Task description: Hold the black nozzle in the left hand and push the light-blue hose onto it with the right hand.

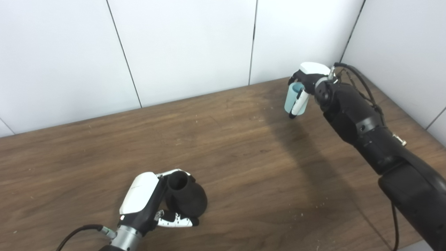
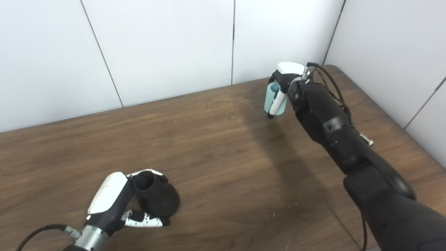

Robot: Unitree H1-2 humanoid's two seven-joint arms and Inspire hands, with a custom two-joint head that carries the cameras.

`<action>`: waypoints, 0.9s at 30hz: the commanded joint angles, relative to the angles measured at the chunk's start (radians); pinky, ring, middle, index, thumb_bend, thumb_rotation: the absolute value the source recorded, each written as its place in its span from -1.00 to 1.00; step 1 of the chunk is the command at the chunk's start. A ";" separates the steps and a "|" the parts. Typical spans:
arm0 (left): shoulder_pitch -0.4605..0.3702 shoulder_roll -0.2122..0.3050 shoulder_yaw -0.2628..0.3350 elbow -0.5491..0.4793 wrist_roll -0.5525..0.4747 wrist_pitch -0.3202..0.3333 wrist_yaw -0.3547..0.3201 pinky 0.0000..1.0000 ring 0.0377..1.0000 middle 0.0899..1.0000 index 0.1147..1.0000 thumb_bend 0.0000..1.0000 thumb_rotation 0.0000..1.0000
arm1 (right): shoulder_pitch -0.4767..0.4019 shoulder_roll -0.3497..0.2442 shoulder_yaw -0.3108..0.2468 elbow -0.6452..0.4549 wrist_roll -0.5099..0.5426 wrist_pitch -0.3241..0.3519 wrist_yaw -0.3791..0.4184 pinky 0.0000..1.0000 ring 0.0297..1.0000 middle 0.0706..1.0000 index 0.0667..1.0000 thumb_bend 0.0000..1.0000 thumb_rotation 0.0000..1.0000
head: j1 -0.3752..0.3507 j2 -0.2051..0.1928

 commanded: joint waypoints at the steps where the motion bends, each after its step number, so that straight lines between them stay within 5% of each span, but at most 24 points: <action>1: 0.063 0.032 -0.030 0.062 0.008 0.056 -0.107 0.27 0.17 -0.13 -0.15 0.05 -1.00 | -0.035 -0.041 -0.006 -0.041 -0.003 -0.011 -0.030 0.11 0.25 0.43 0.49 0.68 -0.97 | -0.001 0.001; 14: 0.060 0.025 -0.034 0.059 0.012 0.064 -0.112 0.20 0.14 -0.15 -0.15 0.05 -1.00 | -0.026 -0.041 0.014 -0.049 -0.016 -0.032 -0.083 -0.02 0.02 0.13 0.22 0.65 -1.00 | 0.004 0.002; 15: 0.059 0.025 -0.033 0.060 0.011 0.063 -0.111 0.21 0.14 -0.14 -0.15 0.05 -1.00 | -0.026 -0.041 0.017 -0.048 -0.018 -0.035 -0.089 -0.06 -0.04 -0.01 0.18 0.35 -1.00 | 0.004 0.002; 18: 0.061 0.024 -0.032 0.066 0.007 0.062 -0.110 0.20 0.15 -0.14 -0.15 0.05 -1.00 | -0.024 -0.043 0.023 -0.061 -0.022 -0.042 -0.110 -0.14 -0.19 -0.09 0.06 0.07 -1.00 | 0.004 0.003; 27: 0.058 0.018 -0.036 0.071 0.015 0.074 -0.114 0.18 0.14 -0.13 -0.15 0.05 -1.00 | -0.003 -0.035 0.013 -0.069 -0.021 -0.089 -0.212 -0.28 -0.15 -0.05 -0.20 0.00 -1.00 | 0.011 0.005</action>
